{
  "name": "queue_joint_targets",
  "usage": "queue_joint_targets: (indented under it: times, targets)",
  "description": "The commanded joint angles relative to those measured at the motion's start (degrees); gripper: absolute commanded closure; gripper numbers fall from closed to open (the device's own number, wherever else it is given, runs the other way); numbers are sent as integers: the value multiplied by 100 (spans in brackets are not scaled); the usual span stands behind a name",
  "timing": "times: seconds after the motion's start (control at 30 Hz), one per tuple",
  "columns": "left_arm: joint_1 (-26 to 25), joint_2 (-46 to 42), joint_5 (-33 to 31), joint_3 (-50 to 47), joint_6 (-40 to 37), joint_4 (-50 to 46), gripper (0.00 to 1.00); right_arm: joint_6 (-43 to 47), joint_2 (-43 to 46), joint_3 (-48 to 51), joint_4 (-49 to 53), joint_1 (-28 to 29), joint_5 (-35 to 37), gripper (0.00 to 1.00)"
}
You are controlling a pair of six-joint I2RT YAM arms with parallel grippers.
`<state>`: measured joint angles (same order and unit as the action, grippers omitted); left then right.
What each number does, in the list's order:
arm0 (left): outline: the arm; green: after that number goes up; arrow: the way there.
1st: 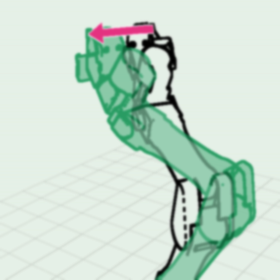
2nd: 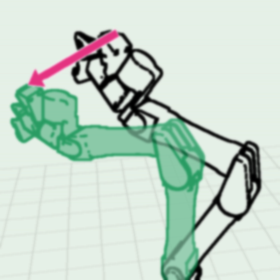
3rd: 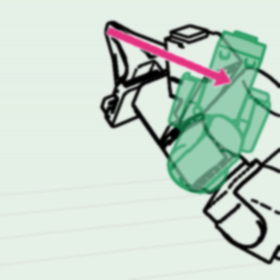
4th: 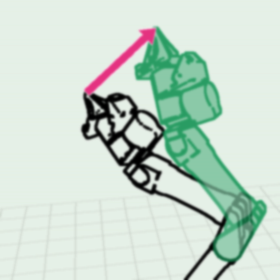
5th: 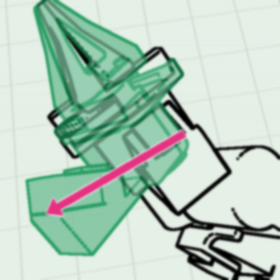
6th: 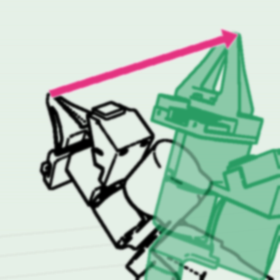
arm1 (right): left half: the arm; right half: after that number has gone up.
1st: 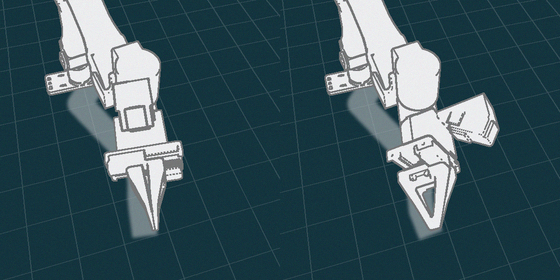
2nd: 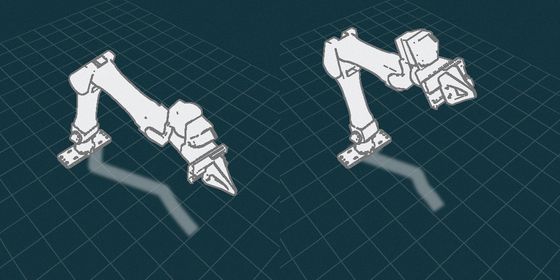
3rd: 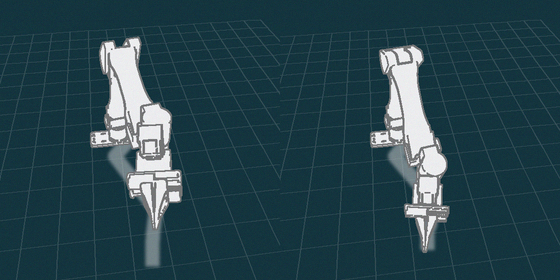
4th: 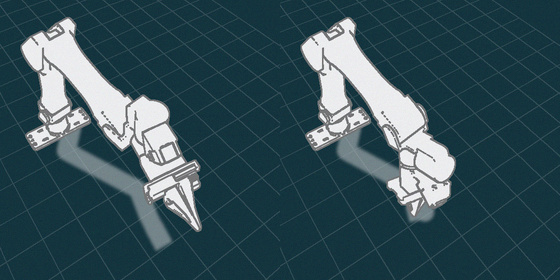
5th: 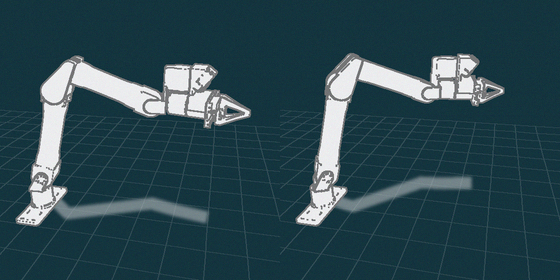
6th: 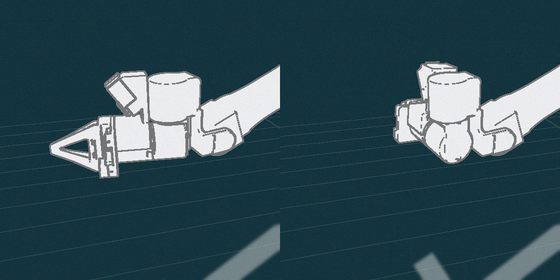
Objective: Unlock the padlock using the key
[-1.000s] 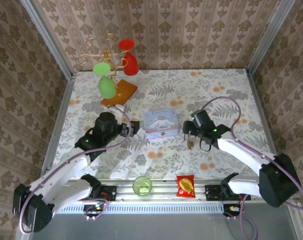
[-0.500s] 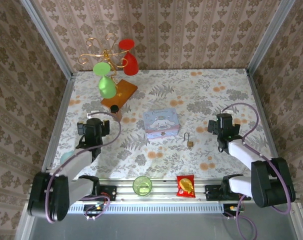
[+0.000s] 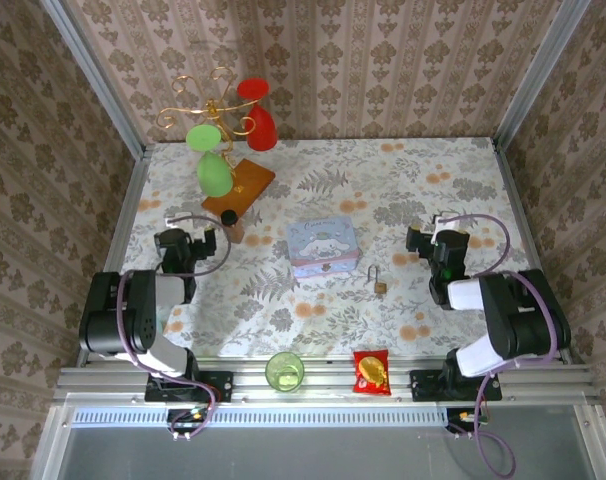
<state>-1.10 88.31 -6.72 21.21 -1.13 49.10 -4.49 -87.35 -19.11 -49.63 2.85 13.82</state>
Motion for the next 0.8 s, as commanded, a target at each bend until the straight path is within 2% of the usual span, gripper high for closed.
queue_joint_targets:
  times: [0.0,0.13,0.77]
  targets:
    - [47,106,412,-229,-182,1051,0,133,-46,-285,-198,-34,-177,0]
    - [15,82,532,142,-218,298,0,107,-40,-358,-57,-62,-195,0]
    - [35,79,567,121,-239,345,0,114,-26,-360,-43,-101,-343,0]
